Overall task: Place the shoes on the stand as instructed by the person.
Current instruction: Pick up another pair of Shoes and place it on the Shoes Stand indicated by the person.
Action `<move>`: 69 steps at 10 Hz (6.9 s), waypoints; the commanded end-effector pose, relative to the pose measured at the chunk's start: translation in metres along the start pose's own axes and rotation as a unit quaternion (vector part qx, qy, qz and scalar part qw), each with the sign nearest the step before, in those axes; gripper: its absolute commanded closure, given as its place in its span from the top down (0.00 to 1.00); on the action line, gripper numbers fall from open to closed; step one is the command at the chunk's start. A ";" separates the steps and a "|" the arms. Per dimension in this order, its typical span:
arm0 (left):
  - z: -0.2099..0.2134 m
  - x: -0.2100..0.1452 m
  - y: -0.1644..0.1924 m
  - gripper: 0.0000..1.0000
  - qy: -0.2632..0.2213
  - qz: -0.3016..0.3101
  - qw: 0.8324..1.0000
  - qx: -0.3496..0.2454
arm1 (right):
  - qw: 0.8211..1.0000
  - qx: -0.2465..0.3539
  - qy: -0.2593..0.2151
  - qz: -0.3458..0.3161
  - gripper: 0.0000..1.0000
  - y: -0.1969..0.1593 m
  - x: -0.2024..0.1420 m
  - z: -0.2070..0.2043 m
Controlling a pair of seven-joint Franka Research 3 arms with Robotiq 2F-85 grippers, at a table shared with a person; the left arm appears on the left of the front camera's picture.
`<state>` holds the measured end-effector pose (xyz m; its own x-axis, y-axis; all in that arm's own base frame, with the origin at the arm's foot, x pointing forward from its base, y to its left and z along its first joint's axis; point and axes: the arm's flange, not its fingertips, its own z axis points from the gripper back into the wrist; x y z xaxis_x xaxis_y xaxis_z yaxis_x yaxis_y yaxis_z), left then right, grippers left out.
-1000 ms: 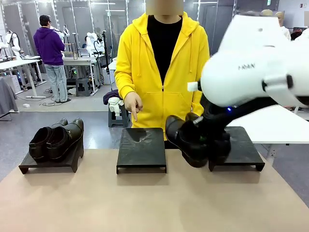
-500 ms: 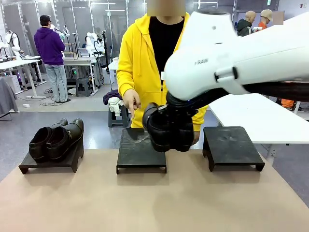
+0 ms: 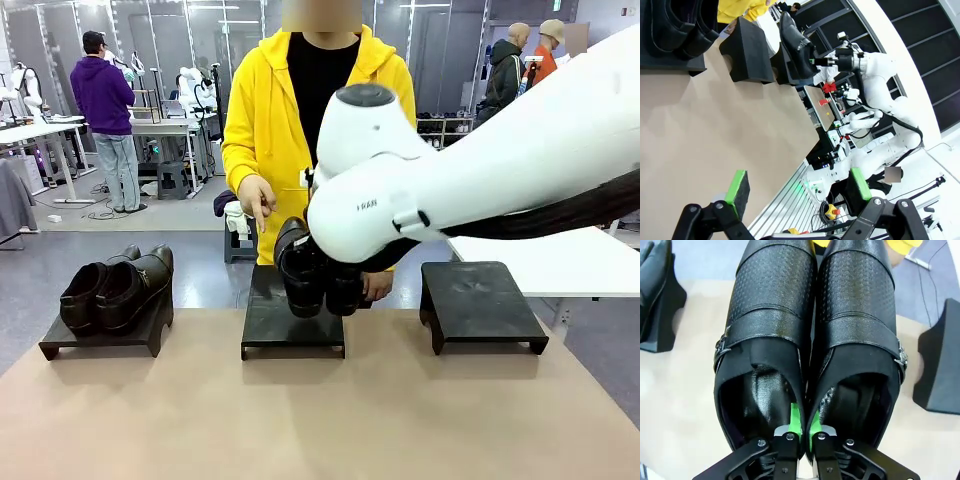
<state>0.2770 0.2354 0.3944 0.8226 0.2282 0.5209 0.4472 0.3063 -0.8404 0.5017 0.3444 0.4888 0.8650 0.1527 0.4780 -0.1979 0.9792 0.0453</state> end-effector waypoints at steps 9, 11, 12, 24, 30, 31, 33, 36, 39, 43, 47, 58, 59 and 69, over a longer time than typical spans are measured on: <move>0.001 -0.003 -0.003 1.00 0.003 -0.008 1.000 -0.005 | 0.998 -0.041 -0.032 -0.041 0.07 0.060 0.038 -0.085; 0.001 -0.003 -0.003 1.00 0.003 -0.008 1.000 -0.005 | 0.998 -0.044 -0.026 -0.045 0.07 0.062 0.032 -0.095; 0.001 -0.003 -0.003 1.00 0.003 -0.008 1.000 -0.005 | 0.998 -0.045 -0.025 -0.045 0.07 0.063 0.030 -0.099; 0.001 -0.003 -0.003 1.00 0.003 -0.008 1.000 -0.005 | 0.998 -0.039 -0.022 -0.052 0.89 0.050 0.020 -0.093; 0.001 -0.003 -0.003 1.00 0.003 -0.008 1.000 -0.005 | 0.998 -0.035 -0.008 -0.043 1.00 0.054 0.032 -0.096; 0.001 -0.003 -0.003 1.00 0.003 -0.008 1.000 -0.005 | 0.998 -0.035 -0.008 -0.043 1.00 0.054 0.032 -0.096; 0.001 -0.003 -0.003 1.00 0.003 -0.008 1.000 -0.005 | 0.998 -0.035 -0.008 -0.043 1.00 0.054 0.032 -0.096; 0.001 -0.003 -0.003 1.00 0.003 -0.008 1.000 -0.005 | 0.998 -0.035 -0.008 -0.043 1.00 0.054 0.032 -0.096; 0.001 -0.003 -0.003 1.00 0.003 -0.008 1.000 -0.005 | 0.998 -0.035 -0.008 -0.043 1.00 0.054 0.032 -0.096; 0.001 -0.003 -0.003 1.00 0.003 -0.008 1.000 -0.005 | 0.999 -0.022 -0.001 -0.042 1.00 0.046 0.034 -0.075; 0.001 -0.003 -0.003 1.00 0.003 -0.008 1.000 -0.005 | 0.985 0.117 0.075 -0.099 1.00 -0.022 0.017 0.017; 0.001 -0.003 -0.003 1.00 0.003 -0.008 1.000 -0.005 | 0.779 0.444 -0.019 -0.442 1.00 -0.400 -0.202 0.121; 0.001 -0.003 -0.003 1.00 0.003 -0.008 1.000 -0.005 | 0.763 0.446 -0.042 -0.467 1.00 -0.413 -0.231 0.126; 0.001 -0.003 -0.003 1.00 0.003 -0.008 1.000 -0.005 | 0.756 0.405 -0.078 -0.508 1.00 -0.458 -0.261 0.137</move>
<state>0.2768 0.2353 0.3943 0.8228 0.2285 0.5204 0.4468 0.3060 -0.8407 0.3041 -0.1615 0.4655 0.7036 -0.7074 -0.0677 0.2595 0.1671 0.9512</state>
